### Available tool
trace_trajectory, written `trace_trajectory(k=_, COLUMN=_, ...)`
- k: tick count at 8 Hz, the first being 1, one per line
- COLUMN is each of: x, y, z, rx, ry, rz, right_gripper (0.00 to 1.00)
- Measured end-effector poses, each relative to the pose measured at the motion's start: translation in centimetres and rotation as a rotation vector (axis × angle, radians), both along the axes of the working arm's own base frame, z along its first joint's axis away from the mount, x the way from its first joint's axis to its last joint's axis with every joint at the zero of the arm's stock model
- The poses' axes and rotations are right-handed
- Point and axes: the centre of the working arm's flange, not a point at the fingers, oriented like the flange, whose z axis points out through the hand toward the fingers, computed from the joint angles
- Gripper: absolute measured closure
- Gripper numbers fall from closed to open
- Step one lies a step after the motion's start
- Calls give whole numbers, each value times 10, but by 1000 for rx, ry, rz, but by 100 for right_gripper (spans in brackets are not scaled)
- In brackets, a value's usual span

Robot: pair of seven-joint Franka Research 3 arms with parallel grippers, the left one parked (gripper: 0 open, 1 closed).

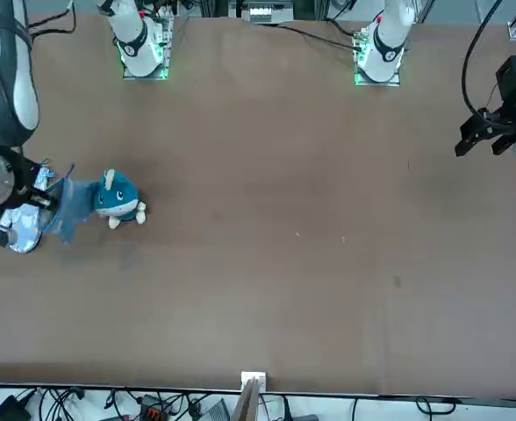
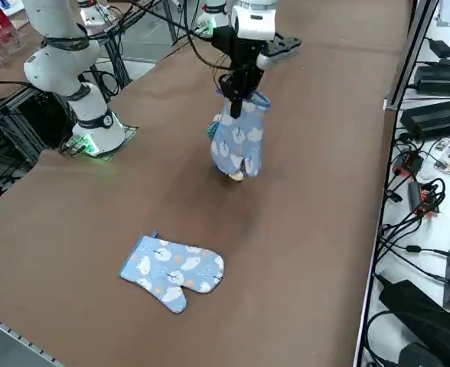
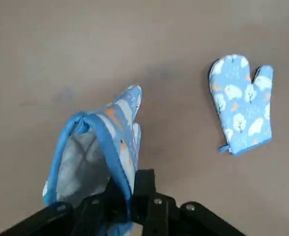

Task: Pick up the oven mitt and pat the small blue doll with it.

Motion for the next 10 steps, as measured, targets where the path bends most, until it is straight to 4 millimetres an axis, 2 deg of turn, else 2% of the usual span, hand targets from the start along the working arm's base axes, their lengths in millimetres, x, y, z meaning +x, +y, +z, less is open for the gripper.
trace_trajectory(k=1, x=-2, y=-6, z=4, rx=-47, ry=16, rz=6, right_gripper=96)
trace_trajectory(k=3, x=-13, y=-14, z=-6, rx=-110, ry=125, rz=23, right_gripper=96)
trace_trajectory(k=5, x=-15, y=-8, z=-20, rx=-108, ry=180, rz=41, right_gripper=96)
trace_trajectory(k=6, x=-14, y=4, z=-23, rx=-107, ry=186, rz=61, right_gripper=96)
trace_trajectory(k=9, x=-11, y=60, z=-37, rx=-97, ry=200, rz=131, right_gripper=96)
trace_trajectory(k=10, x=-8, y=69, z=-41, rx=-83, ry=183, rz=114, right_gripper=96)
